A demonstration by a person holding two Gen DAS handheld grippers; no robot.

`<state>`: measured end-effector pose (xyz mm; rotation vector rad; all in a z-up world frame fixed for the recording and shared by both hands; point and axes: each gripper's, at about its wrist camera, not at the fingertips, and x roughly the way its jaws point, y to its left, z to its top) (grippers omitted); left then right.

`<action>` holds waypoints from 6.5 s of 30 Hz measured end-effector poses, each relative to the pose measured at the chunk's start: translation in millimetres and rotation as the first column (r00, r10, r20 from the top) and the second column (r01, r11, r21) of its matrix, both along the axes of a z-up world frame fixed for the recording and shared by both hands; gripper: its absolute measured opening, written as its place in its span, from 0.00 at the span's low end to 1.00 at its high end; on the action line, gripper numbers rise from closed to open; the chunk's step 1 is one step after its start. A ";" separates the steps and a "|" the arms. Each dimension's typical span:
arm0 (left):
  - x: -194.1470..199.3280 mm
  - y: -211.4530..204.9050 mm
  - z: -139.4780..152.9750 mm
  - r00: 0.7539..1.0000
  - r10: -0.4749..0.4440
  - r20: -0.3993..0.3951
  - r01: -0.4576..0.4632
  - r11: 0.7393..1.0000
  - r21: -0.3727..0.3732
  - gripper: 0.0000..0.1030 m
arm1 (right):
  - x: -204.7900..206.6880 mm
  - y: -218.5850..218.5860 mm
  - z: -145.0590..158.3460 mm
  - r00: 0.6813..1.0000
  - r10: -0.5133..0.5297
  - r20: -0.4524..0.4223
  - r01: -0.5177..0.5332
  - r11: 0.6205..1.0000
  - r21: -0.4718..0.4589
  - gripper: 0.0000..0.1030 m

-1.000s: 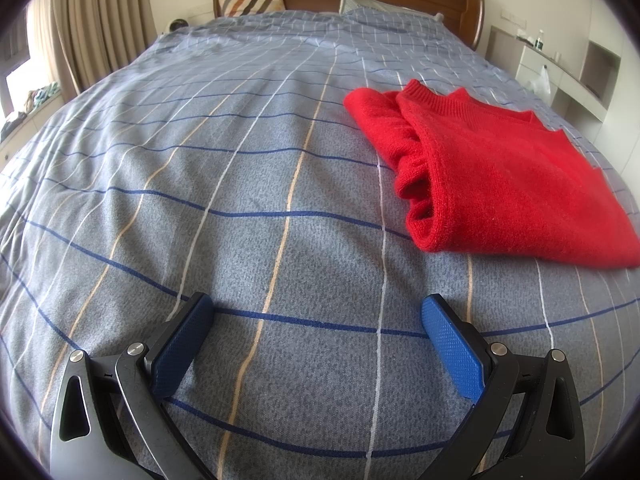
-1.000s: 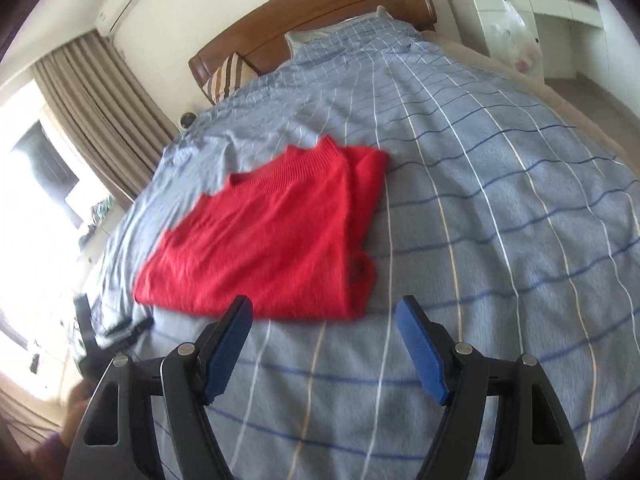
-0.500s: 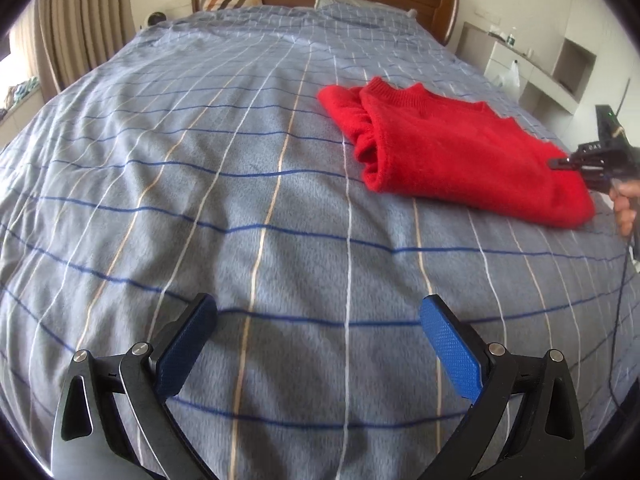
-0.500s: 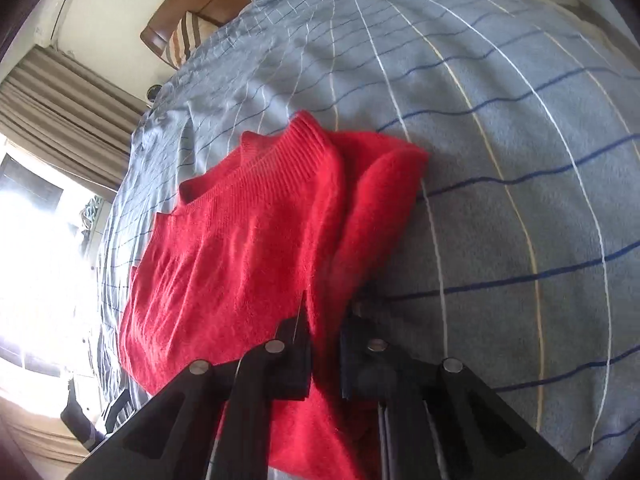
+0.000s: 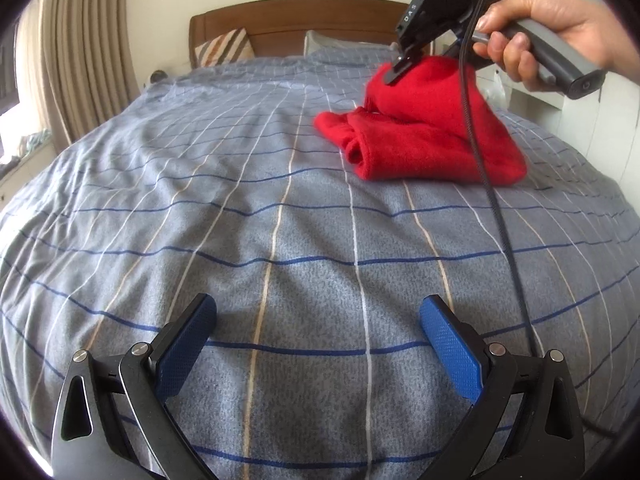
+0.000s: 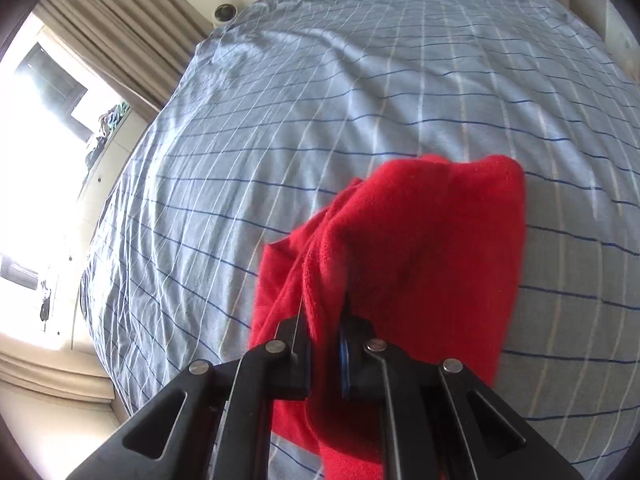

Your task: Fold small clothes

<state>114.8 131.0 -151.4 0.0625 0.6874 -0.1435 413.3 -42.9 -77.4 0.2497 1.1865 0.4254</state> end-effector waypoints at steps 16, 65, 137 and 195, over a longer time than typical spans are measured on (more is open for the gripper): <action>13.5 56.3 0.7 0.978 0.203 -0.041 -0.207 0.962 -0.175 0.99 | -54.0 -14.2 -11.6 0.972 0.197 0.128 -0.183 0.976 -0.116 0.36; 210.3 -43.4 48.7 0.946 -0.196 -0.258 0.096 0.930 -0.355 0.23 | -75.3 -22.6 -2.7 0.892 0.183 0.412 -0.097 0.970 -0.221 0.31; -102.6 -82.1 154.3 0.983 0.155 -0.094 -0.144 0.983 0.111 1.00 | -403.3 -94.4 101.7 0.894 -0.068 0.442 0.197 0.947 -0.254 0.99; -101.2 -84.8 161.3 0.983 0.155 -0.101 -0.142 0.982 0.122 1.00 | -407.5 -90.8 118.7 0.879 -0.063 0.474 0.228 0.926 -0.300 0.99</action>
